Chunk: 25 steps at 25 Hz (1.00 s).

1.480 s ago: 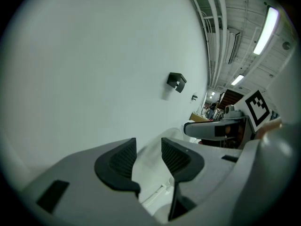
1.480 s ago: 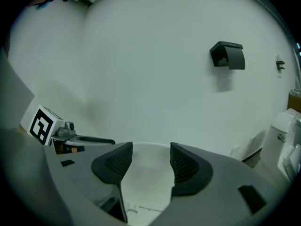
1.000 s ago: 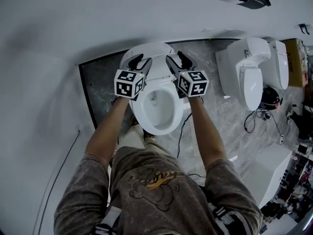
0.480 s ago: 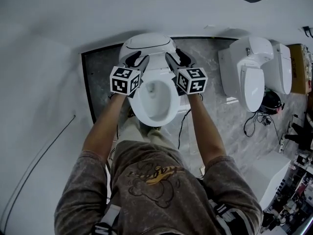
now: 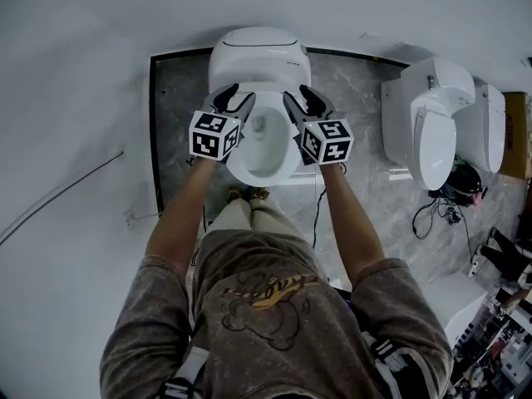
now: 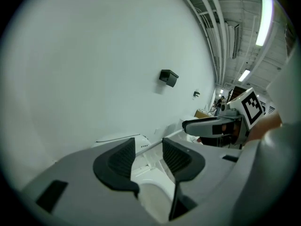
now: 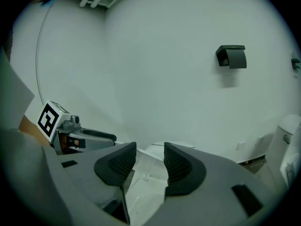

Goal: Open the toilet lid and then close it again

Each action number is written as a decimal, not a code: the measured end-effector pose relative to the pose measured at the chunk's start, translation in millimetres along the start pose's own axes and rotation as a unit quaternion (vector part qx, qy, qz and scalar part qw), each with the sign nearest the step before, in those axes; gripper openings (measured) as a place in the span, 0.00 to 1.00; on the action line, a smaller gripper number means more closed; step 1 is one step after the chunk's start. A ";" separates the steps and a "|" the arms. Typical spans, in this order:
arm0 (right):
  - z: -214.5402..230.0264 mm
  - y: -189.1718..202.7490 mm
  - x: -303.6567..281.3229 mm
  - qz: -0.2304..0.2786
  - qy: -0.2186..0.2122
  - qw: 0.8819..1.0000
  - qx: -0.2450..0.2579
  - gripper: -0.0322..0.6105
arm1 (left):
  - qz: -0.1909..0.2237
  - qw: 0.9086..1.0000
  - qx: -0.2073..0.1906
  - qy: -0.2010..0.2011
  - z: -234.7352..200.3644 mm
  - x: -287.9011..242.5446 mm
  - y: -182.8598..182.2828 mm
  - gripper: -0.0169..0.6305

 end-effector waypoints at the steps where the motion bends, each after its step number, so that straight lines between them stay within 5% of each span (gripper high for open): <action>1: -3.3 6.6 4.8 0.000 0.003 1.000 0.000 0.36 | -0.003 1.000 0.000 -0.006 5.1 4.8 5.3 0.30; 14: -33.4 111.3 72.1 0.009 0.019 1.000 0.017 0.36 | -0.015 0.999 -0.029 0.000 74.4 58.0 93.6 0.31; 25: -28.3 205.2 99.0 0.002 0.018 1.000 -0.023 0.30 | -0.009 0.999 -0.030 0.014 115.0 74.4 185.6 0.32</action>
Point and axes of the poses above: the fingertips, and each gripper's own axes: x backward along the fingers, z to its right, y out of its underside, the point moved 6 cm from there along x, backward along the fingers, and after that the axes turned 9 degrees about -x, right-handed, at the moved point
